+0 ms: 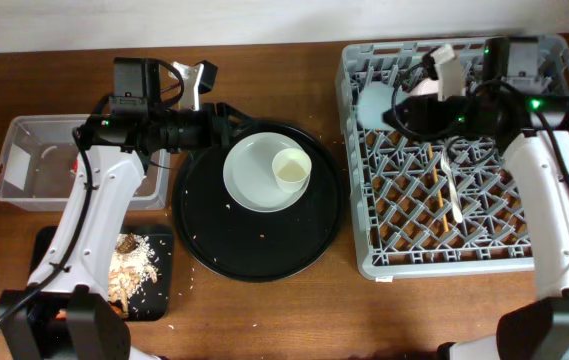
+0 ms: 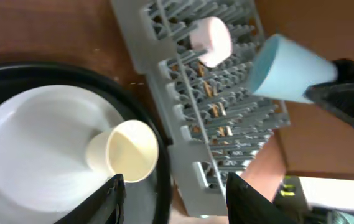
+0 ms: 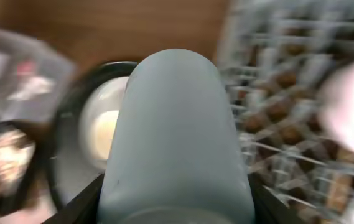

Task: Sort waste into correct bins and load items into the dishwasher rack
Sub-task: 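Pass the blue cup from the left gripper to the right gripper, then place the blue cup upside down in the rack with the right gripper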

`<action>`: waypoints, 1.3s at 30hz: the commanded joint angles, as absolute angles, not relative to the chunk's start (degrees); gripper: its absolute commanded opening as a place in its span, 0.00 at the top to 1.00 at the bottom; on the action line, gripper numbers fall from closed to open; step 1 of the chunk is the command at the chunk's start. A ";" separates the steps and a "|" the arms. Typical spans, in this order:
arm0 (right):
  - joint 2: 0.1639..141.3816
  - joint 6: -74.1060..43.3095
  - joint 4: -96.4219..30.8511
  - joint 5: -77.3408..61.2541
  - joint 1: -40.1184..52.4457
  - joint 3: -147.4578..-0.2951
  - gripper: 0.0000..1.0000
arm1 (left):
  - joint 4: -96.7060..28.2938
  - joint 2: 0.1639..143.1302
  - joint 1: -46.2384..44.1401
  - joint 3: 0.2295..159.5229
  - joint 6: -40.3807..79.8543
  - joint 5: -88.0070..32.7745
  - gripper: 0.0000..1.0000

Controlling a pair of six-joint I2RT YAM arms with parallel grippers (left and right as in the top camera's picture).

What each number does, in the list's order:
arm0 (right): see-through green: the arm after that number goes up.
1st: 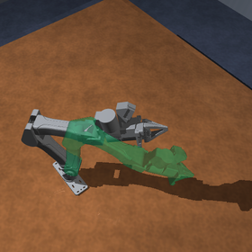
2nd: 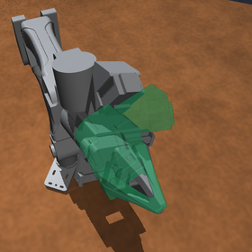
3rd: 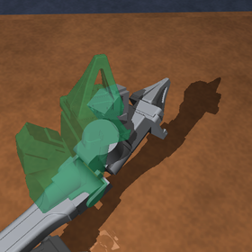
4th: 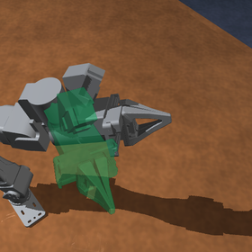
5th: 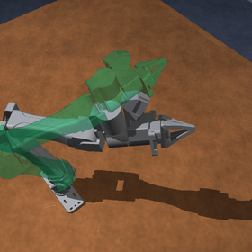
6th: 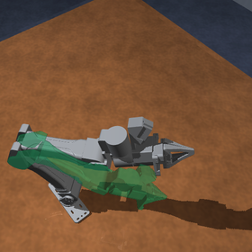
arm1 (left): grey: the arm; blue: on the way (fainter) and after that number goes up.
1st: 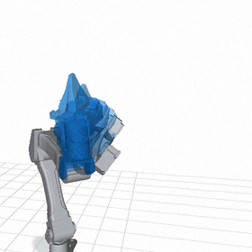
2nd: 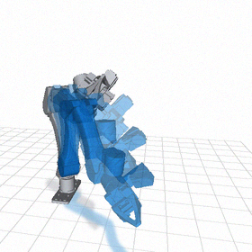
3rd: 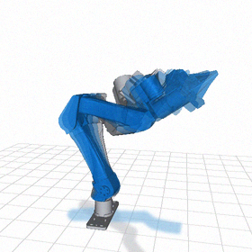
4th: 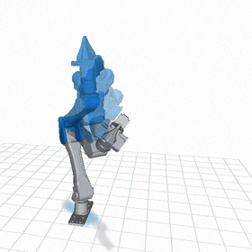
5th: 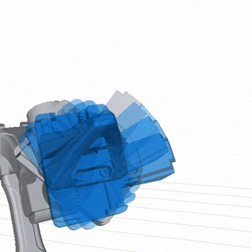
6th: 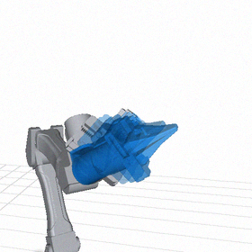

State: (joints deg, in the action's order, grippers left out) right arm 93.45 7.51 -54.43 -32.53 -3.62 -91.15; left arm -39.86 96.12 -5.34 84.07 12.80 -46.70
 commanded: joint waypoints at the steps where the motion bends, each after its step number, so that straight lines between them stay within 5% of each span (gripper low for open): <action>1: 91.96 5.02 -63.61 -13.74 -3.73 -101.23 0.68 | -41.58 96.86 -5.34 83.64 11.90 -38.30 0.49; 11: 94.26 -2.46 -84.73 0.08 8.99 -101.06 0.75 | -49.82 96.86 -5.63 83.64 11.90 -29.47 0.49; 23: 95.53 -2.39 -62.72 -3.01 8.99 -78.96 0.77 | -50.06 96.86 -5.63 83.64 11.88 -29.47 0.49; 27: 98.26 -2.39 -62.74 -3.22 8.99 -78.94 0.60 | -50.06 96.86 -5.63 83.64 11.88 -29.47 0.43; 31: 98.30 -2.39 -62.19 -3.22 8.99 -79.85 0.10 | -50.06 96.86 -5.63 83.64 11.90 -29.47 0.37; 32: 98.30 -2.39 -62.52 -3.22 8.99 -80.90 0.05 | -50.06 96.86 -5.63 83.64 11.90 -29.47 0.36; 37: 98.13 -1.80 -75.75 -3.53 8.99 -99.09 0.01 | -50.24 96.86 -7.35 83.64 12.64 -28.42 0.37; 39: 98.08 -1.80 -79.70 -4.32 8.99 -104.73 0.01 | -50.22 96.90 -12.91 83.53 16.86 -16.40 0.48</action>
State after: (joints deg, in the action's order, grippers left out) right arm 98.61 -2.07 -77.71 -3.33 8.69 -100.12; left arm -50.33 96.14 -7.62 83.88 13.41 -26.98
